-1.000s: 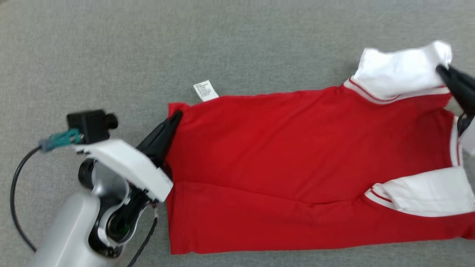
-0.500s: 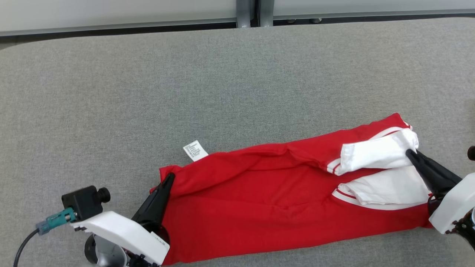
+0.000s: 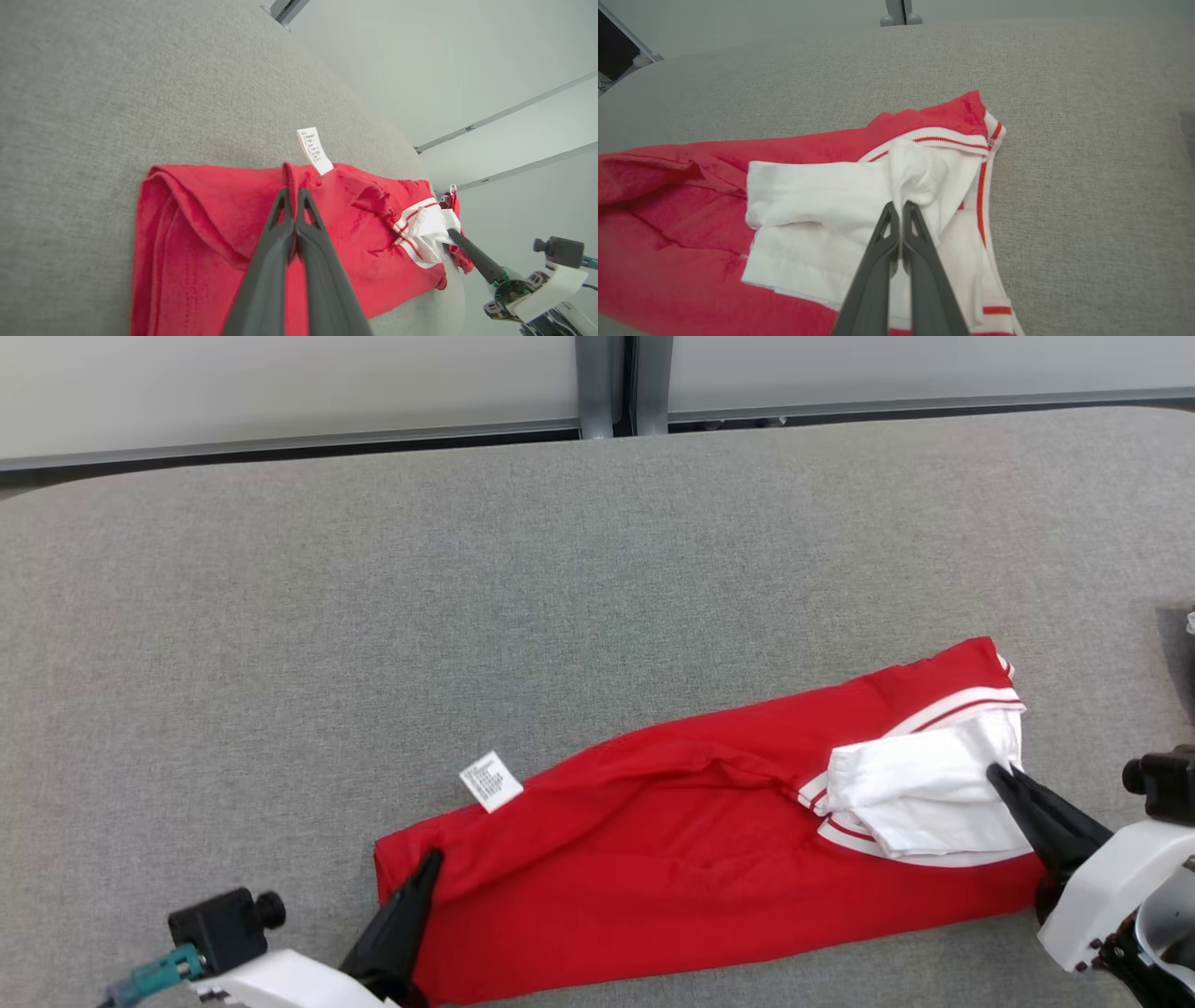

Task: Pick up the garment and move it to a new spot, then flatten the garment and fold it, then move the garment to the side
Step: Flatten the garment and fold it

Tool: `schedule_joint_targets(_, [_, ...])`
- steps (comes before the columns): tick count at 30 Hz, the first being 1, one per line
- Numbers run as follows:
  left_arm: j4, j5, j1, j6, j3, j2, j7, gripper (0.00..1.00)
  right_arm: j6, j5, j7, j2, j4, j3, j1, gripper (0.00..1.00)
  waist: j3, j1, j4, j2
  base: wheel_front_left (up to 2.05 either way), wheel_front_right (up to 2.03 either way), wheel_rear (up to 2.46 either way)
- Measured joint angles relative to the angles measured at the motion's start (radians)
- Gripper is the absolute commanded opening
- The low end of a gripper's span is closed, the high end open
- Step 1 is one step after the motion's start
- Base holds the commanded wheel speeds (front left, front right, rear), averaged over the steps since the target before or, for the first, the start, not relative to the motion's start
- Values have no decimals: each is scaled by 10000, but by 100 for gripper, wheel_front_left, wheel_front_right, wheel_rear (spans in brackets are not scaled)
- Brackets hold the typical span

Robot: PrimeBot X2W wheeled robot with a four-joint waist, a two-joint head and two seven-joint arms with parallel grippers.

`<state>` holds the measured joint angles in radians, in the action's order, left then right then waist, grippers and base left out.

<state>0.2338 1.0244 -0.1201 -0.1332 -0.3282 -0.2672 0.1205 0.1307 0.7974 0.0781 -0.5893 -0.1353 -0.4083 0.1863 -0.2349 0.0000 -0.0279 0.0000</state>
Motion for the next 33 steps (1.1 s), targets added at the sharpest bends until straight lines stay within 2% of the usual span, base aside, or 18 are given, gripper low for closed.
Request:
schedule_joint_targets(1, [-104,-12,-89,4,-61,-10,-25,4,0,-98,-15,-10,-119,-19,-31,16,39,0,1,0,0,0,0])
schedule_joint_targets(2, [-244,-44,-173,40,-117,-17,-56,24,0,-196,-42,-17,-226,-65,-67,37,82,0,7,0,0,0,0])
schedule_joint_targets(3, [-384,-113,-221,88,-153,-10,-119,47,0,-293,-40,-29,-330,-119,-88,51,125,0,18,0,0,0,0])
schedule_joint_targets(4, [-384,-113,-221,88,-153,-10,-119,47,0,-293,-40,-29,-330,-119,-88,51,125,0,18,0,0,0,0])
schedule_joint_targets(5, [-545,-163,-249,96,-184,6,-201,80,0,-370,-42,-35,-424,-157,-130,100,176,0,32,0,0,0,0])
schedule_joint_targets(6, [-719,-217,-299,113,-224,15,-284,100,0,-405,-42,-25,-491,-192,-187,100,234,0,46,0,0,0,0])
schedule_joint_targets(12, [-2403,-1432,-604,36,-163,-125,-1755,100,0,-533,-2,-54,-886,174,-574,100,757,0,92,0,0,0,0])
schedule_joint_targets(15, [-2809,-1910,-603,-92,188,82,-3120,100,0,-545,127,77,-951,947,-535,100,813,0,87,0,0,0,0])
schedule_joint_targets(17, [-2932,-2280,-582,-90,309,326,-3555,100,0,-700,443,236,-1018,1289,-435,100,736,0,106,0,0,0,0])
schedule_joint_targets(21, [-3010,-3003,-327,-17,600,871,-3797,100,0,-1310,1227,639,-1373,1733,83,100,511,0,255,0,0,0,0])
schedule_joint_targets(27, [-3078,-4071,-196,541,1106,1710,-3820,100,0,-1946,2046,1344,-2266,1885,500,100,290,0,613,0,0,0,0])
schedule_joint_targets(33, [-3175,-4500,-393,907,1607,2069,-3820,100,2,-2681,2447,1197,-2694,1845,377,100,279,0,714,0,0,0,0])
